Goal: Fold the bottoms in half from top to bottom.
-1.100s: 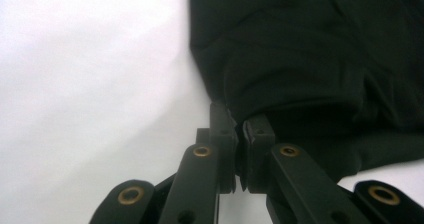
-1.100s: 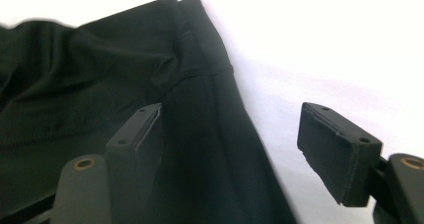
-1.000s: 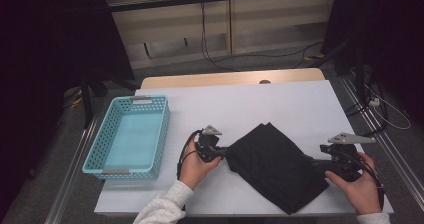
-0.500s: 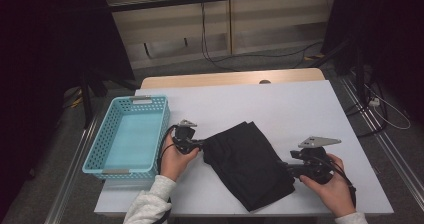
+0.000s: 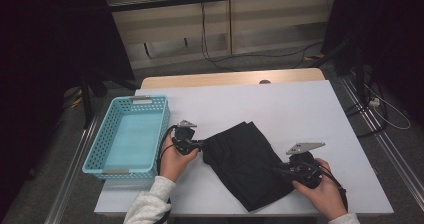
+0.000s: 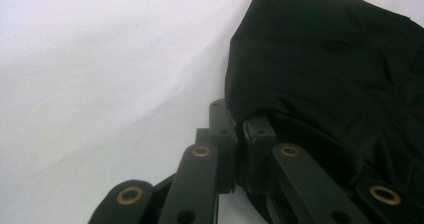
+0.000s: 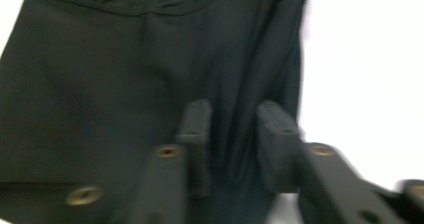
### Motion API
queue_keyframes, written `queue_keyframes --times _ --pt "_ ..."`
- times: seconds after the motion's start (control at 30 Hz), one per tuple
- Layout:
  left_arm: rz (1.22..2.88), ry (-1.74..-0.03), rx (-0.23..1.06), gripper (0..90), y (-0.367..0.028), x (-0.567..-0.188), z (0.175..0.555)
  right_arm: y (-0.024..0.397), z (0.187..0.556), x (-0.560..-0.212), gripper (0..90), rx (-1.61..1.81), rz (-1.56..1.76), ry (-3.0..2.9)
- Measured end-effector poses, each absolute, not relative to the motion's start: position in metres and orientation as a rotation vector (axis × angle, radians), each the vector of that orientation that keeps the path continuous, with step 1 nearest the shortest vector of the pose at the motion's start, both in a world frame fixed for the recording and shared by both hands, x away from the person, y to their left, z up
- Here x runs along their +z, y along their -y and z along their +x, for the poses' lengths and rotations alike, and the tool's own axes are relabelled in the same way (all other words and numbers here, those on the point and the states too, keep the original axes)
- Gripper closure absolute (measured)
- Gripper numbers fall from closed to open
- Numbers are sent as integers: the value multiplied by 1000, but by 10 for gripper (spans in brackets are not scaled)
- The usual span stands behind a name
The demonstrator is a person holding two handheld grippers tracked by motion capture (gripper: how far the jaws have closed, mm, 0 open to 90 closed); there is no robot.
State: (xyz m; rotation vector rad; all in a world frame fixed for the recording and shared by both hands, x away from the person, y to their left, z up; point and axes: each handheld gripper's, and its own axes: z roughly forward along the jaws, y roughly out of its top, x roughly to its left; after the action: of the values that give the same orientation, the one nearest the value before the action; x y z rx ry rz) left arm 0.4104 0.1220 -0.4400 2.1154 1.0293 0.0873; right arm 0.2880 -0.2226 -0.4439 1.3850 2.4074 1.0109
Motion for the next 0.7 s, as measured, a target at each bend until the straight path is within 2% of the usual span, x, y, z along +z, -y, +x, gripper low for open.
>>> queue_keyframes --times 0.1,0.37,0.7 --pt "2115 -1029 87 860 -122 -440 410 219 290 -440 810 983 1363 -2430" --pt "2096 -1038 102 860 -124 -439 411 225 297 -432 813 1057 1389 -2346" --pt "2093 -1050 113 858 -128 -441 412 225 314 -447 803 1030 1426 -2313"
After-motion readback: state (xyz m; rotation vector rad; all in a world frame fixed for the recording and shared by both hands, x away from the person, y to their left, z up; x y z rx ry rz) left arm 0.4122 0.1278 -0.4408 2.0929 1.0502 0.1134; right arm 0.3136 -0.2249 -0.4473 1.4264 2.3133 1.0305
